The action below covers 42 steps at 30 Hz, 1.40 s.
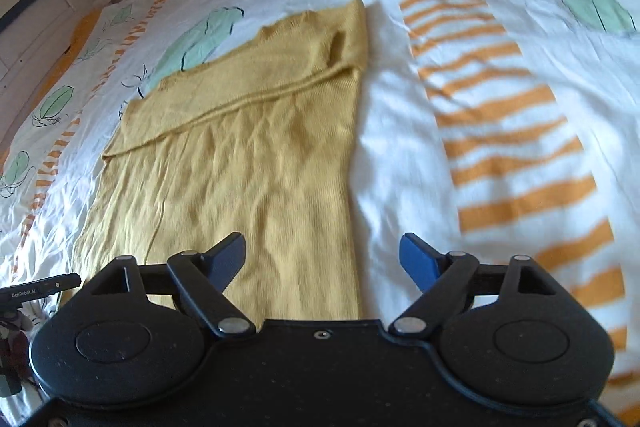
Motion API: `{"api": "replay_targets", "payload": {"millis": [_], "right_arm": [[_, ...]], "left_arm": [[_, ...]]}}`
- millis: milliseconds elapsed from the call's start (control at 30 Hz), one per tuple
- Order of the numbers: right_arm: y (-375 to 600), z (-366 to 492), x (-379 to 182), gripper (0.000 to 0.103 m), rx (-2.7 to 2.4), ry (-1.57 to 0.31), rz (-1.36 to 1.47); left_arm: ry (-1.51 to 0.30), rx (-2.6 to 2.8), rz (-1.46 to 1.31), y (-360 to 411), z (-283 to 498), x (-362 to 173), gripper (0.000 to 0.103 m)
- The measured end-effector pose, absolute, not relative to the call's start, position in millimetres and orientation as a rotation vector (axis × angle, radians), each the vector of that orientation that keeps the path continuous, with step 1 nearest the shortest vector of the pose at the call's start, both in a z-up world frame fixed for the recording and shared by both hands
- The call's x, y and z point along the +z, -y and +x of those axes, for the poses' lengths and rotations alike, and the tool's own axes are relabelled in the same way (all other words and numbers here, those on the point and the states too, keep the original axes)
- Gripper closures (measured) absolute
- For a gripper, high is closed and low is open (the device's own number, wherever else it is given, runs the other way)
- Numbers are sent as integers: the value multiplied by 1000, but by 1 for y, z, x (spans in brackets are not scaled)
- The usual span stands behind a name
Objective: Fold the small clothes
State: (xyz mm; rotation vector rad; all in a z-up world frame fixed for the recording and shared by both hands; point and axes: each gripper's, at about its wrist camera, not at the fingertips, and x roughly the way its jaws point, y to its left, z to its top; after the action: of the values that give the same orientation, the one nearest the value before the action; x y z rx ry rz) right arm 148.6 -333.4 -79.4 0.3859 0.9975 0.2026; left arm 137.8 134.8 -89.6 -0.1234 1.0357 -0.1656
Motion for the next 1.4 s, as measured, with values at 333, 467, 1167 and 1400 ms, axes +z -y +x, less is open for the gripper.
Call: {"api": "replay_targets", "payload": {"millis": [333,467,1167,1400], "right_arm": [[337,115,-88,9,224,-1137,487],[335,105,-94,8,260,-1186,504],[335,110,-108,0,348,-1212,538],[338,108,-107,0,354,-1211,546]], "left_arm": [[-1069,-220,-86,-132,103,-94,35],[-1071,-240,-73,-131,95,-94,34],[-1094,-316,-206,-151,98,-96,25],[-1106,-304,-293,-169,94,-90,38]]}}
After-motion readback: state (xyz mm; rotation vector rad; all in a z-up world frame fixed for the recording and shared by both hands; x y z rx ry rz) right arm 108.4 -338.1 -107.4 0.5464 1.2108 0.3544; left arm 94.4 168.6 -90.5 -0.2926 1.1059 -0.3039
